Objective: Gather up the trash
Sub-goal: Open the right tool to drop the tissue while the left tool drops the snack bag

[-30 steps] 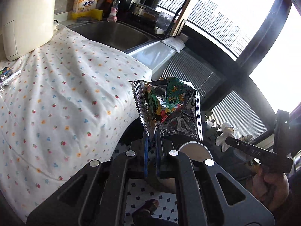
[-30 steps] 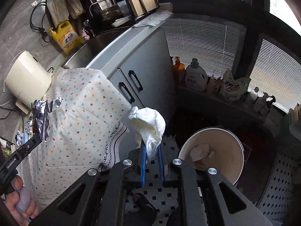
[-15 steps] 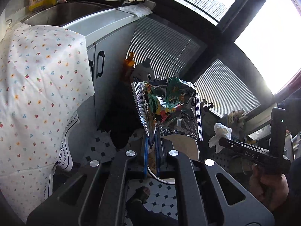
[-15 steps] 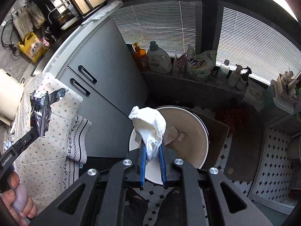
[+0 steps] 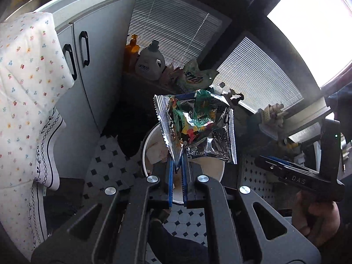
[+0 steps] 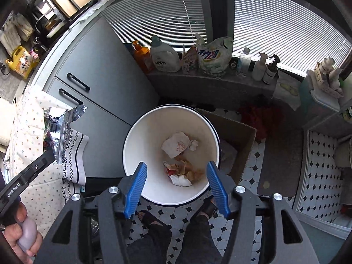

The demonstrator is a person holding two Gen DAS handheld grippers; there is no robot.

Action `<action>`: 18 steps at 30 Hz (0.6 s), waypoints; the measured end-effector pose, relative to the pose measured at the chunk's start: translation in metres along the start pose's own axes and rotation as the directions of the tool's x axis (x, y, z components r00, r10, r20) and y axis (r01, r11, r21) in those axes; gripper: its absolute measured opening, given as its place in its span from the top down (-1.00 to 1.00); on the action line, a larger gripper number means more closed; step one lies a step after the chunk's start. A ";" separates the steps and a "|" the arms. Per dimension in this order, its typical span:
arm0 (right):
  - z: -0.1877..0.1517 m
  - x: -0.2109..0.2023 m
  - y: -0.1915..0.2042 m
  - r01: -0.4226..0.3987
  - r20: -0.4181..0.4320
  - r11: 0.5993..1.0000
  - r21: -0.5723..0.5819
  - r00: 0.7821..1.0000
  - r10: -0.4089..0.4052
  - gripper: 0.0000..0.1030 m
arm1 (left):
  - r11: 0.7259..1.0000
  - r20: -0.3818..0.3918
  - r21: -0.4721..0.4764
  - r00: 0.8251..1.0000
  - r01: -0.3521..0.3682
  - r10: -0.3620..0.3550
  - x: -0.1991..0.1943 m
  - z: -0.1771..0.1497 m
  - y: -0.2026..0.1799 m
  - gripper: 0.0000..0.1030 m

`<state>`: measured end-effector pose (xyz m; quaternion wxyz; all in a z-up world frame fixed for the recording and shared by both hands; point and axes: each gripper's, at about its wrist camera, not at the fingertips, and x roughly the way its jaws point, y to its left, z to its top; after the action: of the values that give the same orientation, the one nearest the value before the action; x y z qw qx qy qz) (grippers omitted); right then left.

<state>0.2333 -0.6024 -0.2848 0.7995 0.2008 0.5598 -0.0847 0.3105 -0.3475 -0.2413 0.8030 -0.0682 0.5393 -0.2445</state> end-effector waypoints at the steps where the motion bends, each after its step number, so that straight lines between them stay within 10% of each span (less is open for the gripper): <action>1: -0.001 -0.003 -0.006 0.005 0.005 1.000 0.011 1.000 -0.005 -0.10 | 1.000 -0.014 0.007 1.000 0.007 -0.007 0.006 -0.001 -0.004 0.86; 9: -0.007 -0.024 -0.047 0.044 0.039 0.995 0.085 0.998 -0.048 -0.20 | 0.995 -0.113 0.064 0.991 0.076 -0.068 0.048 -0.007 -0.042 0.84; 18: -0.005 -0.026 -0.046 0.033 0.052 0.995 0.094 0.998 -0.039 -0.30 | 0.996 -0.078 0.069 0.996 0.056 -0.051 0.037 -0.002 -0.040 -0.25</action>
<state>0.2033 -0.6441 -0.2721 0.8024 0.2255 0.5368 -0.1306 0.3071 -0.3994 -0.2578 0.7768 -0.0447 0.5586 -0.2873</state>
